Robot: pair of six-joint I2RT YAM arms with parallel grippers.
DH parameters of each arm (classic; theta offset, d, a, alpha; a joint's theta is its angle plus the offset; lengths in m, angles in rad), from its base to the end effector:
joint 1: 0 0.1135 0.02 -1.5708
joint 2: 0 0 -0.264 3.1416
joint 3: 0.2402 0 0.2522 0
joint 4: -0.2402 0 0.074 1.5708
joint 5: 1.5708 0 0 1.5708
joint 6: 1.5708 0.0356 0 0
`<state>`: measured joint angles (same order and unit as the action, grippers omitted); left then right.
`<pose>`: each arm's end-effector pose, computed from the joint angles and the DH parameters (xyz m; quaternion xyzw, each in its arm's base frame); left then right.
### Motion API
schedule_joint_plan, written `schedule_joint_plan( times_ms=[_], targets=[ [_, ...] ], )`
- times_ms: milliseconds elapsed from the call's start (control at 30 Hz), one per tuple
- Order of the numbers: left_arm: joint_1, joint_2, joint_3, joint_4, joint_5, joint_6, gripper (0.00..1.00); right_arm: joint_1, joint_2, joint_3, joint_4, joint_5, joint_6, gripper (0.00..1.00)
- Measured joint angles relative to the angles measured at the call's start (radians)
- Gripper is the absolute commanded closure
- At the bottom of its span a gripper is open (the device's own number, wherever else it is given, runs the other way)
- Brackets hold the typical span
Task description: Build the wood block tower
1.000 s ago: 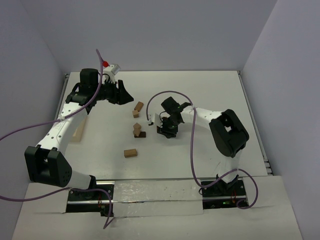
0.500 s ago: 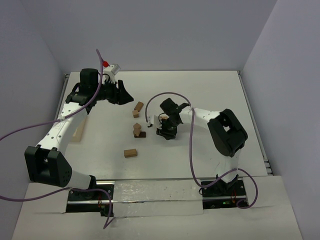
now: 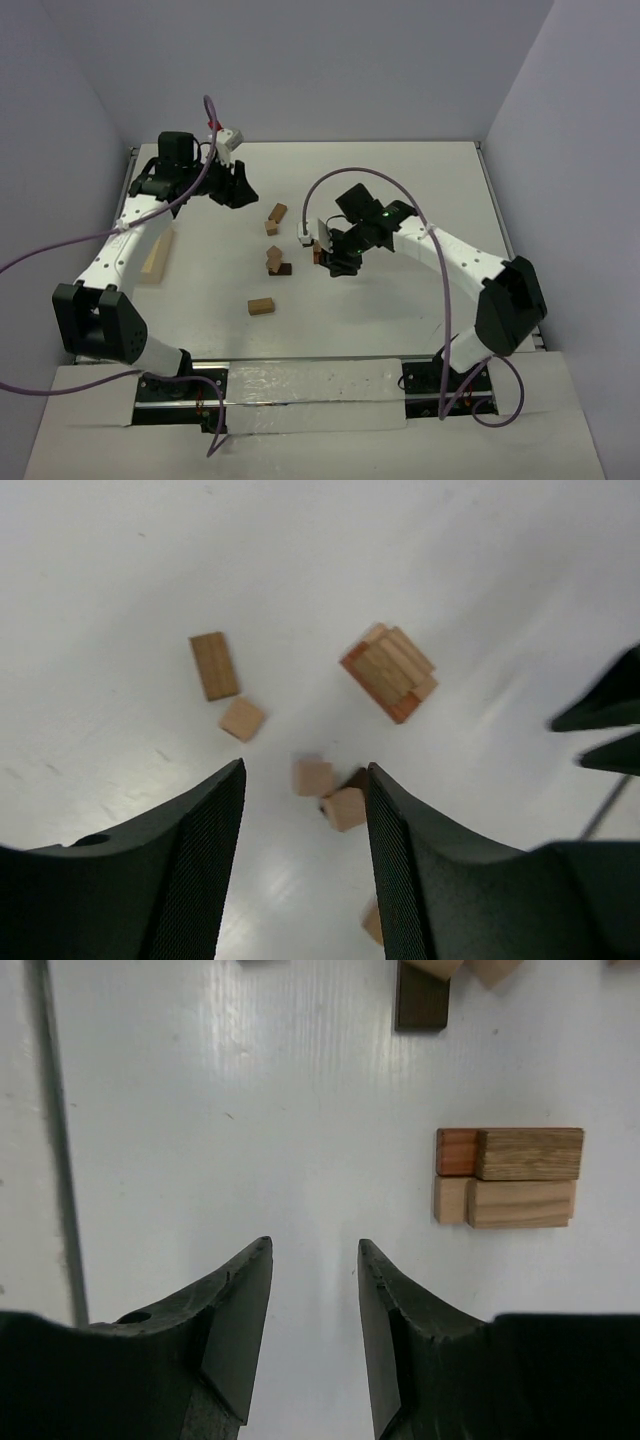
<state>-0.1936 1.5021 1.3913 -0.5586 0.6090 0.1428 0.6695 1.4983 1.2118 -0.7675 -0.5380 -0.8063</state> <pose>0.3228 -0.0840 0.3454 0.2725 0.8247 -0.2803 0.4086 0.2274 0.2033 0.2742 -0.6773 0.6439 0.2395 0.2633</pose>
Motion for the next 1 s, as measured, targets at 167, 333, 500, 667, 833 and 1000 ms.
schedule_joint_plan(
  times_ms=[167,333,500,667,833,1000],
  targets=[
    [0.001,0.173,0.198,-0.119,-0.058,0.222,0.38,-0.03,-0.077,-0.002,-0.002,-0.047,0.092,0.4],
    [0.005,0.364,0.392,-0.266,-0.054,0.559,0.32,-0.131,-0.105,-0.031,0.013,-0.086,0.177,0.27],
    [0.001,0.453,0.398,-0.295,-0.051,0.859,0.27,-0.257,-0.107,-0.042,0.022,-0.139,0.255,0.25],
    [-0.036,0.582,0.457,-0.263,-0.076,1.027,0.01,-0.316,-0.108,-0.05,0.038,-0.173,0.312,0.23],
    [-0.061,0.681,0.466,-0.203,-0.109,1.117,0.11,-0.335,-0.108,-0.066,0.049,-0.194,0.355,0.22],
    [-0.058,0.789,0.607,-0.279,-0.101,1.285,0.14,-0.34,-0.108,-0.081,0.061,-0.209,0.377,0.22]
  ],
)
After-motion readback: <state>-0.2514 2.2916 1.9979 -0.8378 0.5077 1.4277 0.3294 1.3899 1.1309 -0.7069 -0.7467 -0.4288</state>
